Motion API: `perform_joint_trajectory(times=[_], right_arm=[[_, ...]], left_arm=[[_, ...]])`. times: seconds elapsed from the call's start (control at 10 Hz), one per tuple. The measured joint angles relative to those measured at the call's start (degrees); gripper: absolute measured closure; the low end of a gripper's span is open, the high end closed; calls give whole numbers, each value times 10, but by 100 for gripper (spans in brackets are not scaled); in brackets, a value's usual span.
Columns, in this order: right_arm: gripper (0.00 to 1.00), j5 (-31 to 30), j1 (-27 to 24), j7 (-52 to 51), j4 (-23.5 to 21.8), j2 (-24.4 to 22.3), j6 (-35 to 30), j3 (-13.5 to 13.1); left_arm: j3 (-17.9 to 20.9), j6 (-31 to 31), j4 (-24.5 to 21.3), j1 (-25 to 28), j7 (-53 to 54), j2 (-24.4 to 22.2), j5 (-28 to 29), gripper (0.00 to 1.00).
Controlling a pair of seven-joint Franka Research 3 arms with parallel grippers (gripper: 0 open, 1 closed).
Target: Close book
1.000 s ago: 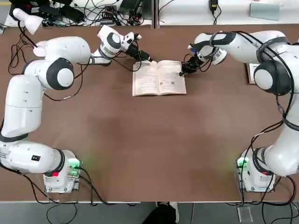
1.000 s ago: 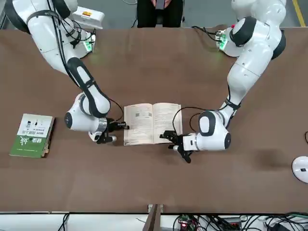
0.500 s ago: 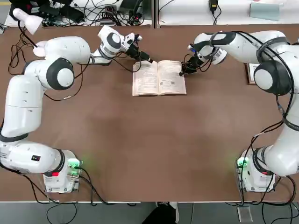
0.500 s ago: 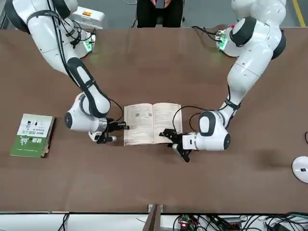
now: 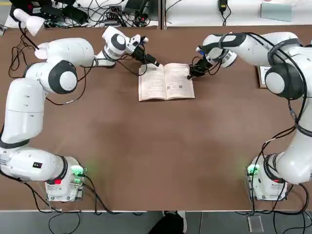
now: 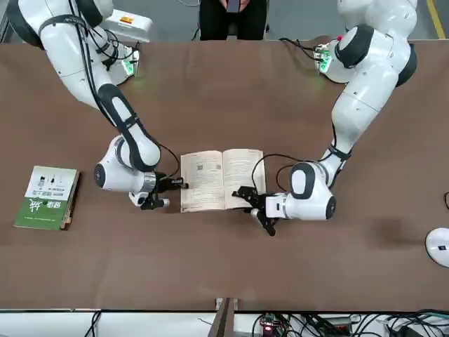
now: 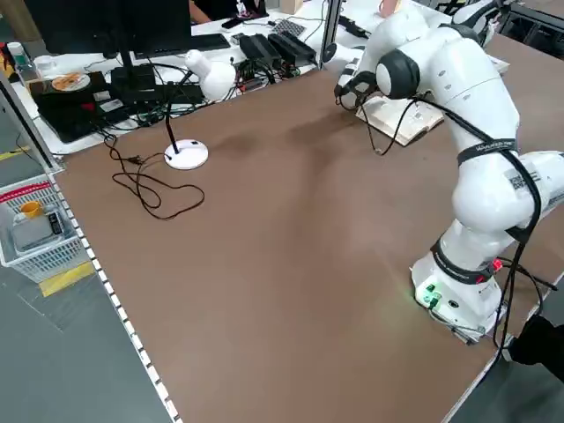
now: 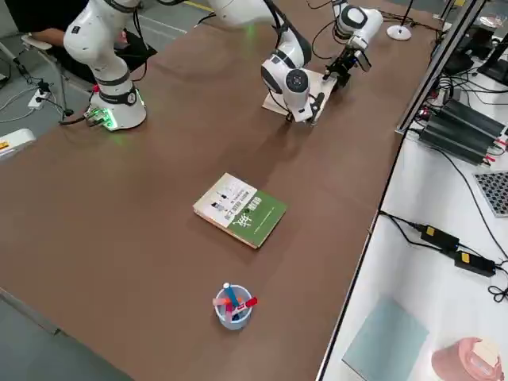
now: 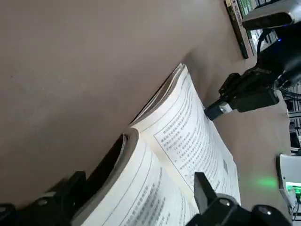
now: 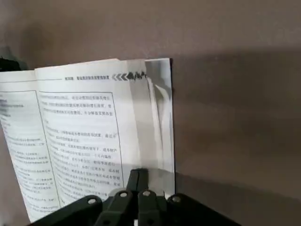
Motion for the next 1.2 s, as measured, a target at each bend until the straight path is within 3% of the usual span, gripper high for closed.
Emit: perform_joint_trajectory(times=[1.2], right_arm=[[99,0,0,0,0,0,0,0]], left_arm=[[1,-68,16,14,-17,0,0,0]])
